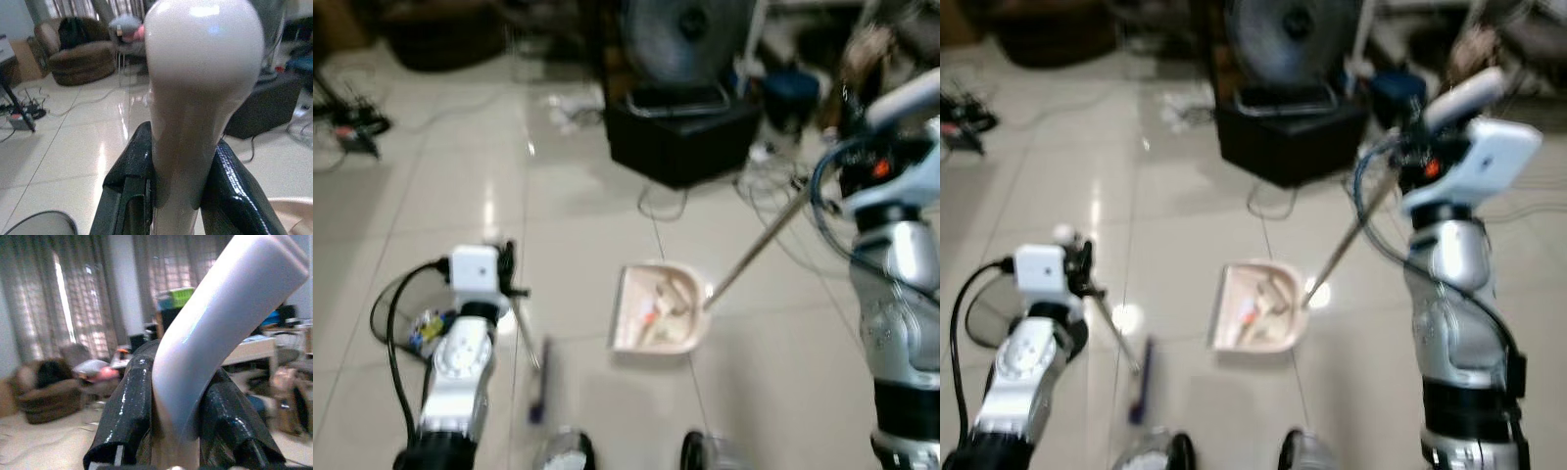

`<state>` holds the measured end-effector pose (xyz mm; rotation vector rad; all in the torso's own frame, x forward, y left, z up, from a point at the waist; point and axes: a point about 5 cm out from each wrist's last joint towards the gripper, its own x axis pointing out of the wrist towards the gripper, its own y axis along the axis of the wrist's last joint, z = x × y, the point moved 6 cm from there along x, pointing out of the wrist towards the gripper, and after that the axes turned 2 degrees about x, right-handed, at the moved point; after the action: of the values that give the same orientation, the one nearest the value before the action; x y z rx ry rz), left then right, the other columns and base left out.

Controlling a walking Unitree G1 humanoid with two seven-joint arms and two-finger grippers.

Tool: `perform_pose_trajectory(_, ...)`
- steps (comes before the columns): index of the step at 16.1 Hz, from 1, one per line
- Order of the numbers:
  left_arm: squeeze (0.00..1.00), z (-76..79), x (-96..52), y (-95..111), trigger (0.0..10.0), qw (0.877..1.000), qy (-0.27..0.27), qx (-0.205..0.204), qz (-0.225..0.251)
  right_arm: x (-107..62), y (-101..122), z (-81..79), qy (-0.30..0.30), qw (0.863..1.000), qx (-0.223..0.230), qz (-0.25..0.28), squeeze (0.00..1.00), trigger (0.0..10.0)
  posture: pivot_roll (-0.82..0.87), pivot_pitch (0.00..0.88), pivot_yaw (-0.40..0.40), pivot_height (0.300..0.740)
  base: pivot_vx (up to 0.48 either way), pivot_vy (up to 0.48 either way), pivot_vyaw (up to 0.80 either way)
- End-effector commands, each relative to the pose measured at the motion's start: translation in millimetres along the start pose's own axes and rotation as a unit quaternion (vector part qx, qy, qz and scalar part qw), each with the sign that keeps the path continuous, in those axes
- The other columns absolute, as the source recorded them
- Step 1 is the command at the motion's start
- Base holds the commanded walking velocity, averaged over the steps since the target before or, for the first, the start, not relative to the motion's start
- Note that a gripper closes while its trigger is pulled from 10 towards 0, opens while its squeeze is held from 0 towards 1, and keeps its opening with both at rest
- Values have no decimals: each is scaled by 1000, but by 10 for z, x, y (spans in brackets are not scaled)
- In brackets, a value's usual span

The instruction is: Sweep floor

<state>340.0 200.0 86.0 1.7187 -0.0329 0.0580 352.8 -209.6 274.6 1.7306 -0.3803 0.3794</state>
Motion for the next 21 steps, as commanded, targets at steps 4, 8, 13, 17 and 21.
perform_pose_trajectory(4,0,212,-47,195,10000,998,-34,38,26,176,220,-199,12,997,66,34,0,10000,-13,29,39,740,0,0,800)
perform_pose_trajectory(8,0,265,-33,237,10000,999,-24,29,16,296,289,-97,-12,995,86,47,0,10000,13,41,53,740,0,0,800)
perform_pose_trajectory(13,0,254,-73,230,10000,999,-25,42,4,362,385,71,-35,994,83,60,0,10000,0,56,48,740,0,0,800)
perform_pose_trajectory(17,0,253,-83,233,10000,999,-28,31,5,370,362,120,-46,993,89,59,0,10000,-3,63,54,740,66,0,800)
perform_pose_trajectory(21,0,233,-30,210,10000,999,-20,30,-1,390,375,122,-45,994,77,61,0,10000,-3,61,42,740,310,0,552)
